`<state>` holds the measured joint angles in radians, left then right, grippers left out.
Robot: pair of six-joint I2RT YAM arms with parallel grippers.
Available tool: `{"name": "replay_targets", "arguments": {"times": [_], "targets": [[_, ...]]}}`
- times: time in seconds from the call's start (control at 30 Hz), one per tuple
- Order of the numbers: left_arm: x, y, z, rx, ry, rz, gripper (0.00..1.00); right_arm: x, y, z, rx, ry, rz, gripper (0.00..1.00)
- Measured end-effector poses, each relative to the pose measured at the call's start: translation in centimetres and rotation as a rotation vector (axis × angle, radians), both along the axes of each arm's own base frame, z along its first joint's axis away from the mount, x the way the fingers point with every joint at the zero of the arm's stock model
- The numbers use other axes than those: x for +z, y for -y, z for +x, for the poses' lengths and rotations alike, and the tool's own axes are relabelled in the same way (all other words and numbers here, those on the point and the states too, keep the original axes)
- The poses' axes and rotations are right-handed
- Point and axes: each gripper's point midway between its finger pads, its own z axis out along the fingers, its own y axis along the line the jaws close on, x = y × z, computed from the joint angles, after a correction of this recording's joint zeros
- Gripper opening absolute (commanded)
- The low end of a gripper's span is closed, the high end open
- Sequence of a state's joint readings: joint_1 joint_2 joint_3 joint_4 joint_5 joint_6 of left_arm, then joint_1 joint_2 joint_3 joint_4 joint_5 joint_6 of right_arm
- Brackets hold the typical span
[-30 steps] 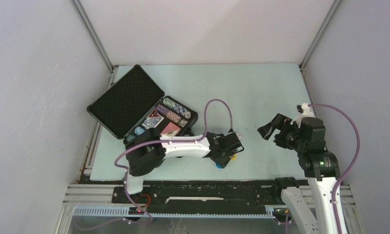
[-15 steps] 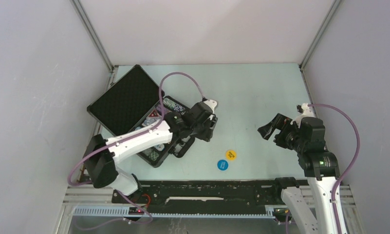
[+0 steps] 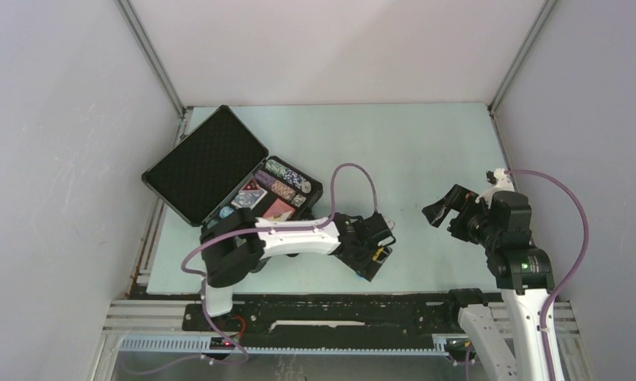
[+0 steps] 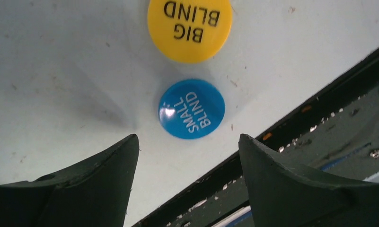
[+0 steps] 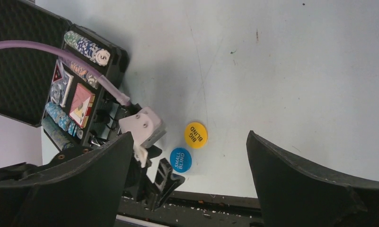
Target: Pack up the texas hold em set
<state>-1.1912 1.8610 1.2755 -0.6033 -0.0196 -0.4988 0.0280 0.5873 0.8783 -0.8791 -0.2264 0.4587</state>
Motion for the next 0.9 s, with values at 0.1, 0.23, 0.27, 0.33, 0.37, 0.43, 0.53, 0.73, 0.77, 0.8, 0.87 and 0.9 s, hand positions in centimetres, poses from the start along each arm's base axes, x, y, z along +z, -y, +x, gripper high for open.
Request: {"name": "replay_targets", "arguments": {"times": [0.1, 0.23, 0.27, 0.33, 0.37, 0.43, 0.53, 0.73, 0.77, 0.8, 0.87, 0.9], "targets": [[-0.7, 0.8, 0.2, 0.007, -0.004, 0.016, 0.80, 0.1, 0.1, -0.1, -0.005, 0.008, 0.000, 1.00], [-1.1, 1.8, 0.9, 0.015, 0.011, 0.025, 0.74, 0.2, 0.2, -0.1, -0.008, 0.013, 0.000, 1.00], [-1.1, 2.0, 1.1, 0.017, 0.015, 0.028, 0.72, 0.2, 0.2, -0.1, -0.008, 0.013, 0.001, 1.00], [-1.3, 2.3, 1.3, 0.023, 0.018, 0.035, 0.70, 0.2, 0.2, -0.1, -0.010, 0.013, 0.001, 1.00], [-1.4, 2.4, 1.3, 0.023, 0.021, 0.042, 0.70, 0.2, 0.2, -0.1, -0.010, 0.013, 0.001, 1.00], [-1.5, 2.4, 1.4, 0.022, 0.030, 0.060, 0.69, 0.2, 0.3, -0.1, -0.013, 0.013, 0.000, 1.00], [-1.6, 2.4, 1.0, 0.012, 0.033, 0.076, 0.69, 0.2, 0.3, -0.1, -0.014, 0.013, 0.001, 1.00], [-1.8, 1.7, 0.4, 0.003, 0.036, 0.116, 0.66, 0.2, 0.2, -0.1, -0.011, 0.013, 0.002, 1.00], [-1.8, 1.5, 0.3, 0.002, 0.037, 0.122, 0.66, 0.2, 0.2, -0.1, -0.011, 0.013, 0.003, 1.00], [-1.8, 1.5, 0.3, 0.001, 0.038, 0.125, 0.66, 0.2, 0.2, -0.1, -0.011, 0.013, 0.002, 1.00], [-1.8, 1.4, 0.3, 0.002, 0.039, 0.127, 0.64, 0.3, 0.2, -0.1, -0.011, 0.014, 0.003, 1.00], [-1.9, 1.4, 0.3, 0.002, 0.041, 0.128, 0.63, 0.3, 0.2, -0.1, -0.011, 0.014, 0.002, 1.00]]}}
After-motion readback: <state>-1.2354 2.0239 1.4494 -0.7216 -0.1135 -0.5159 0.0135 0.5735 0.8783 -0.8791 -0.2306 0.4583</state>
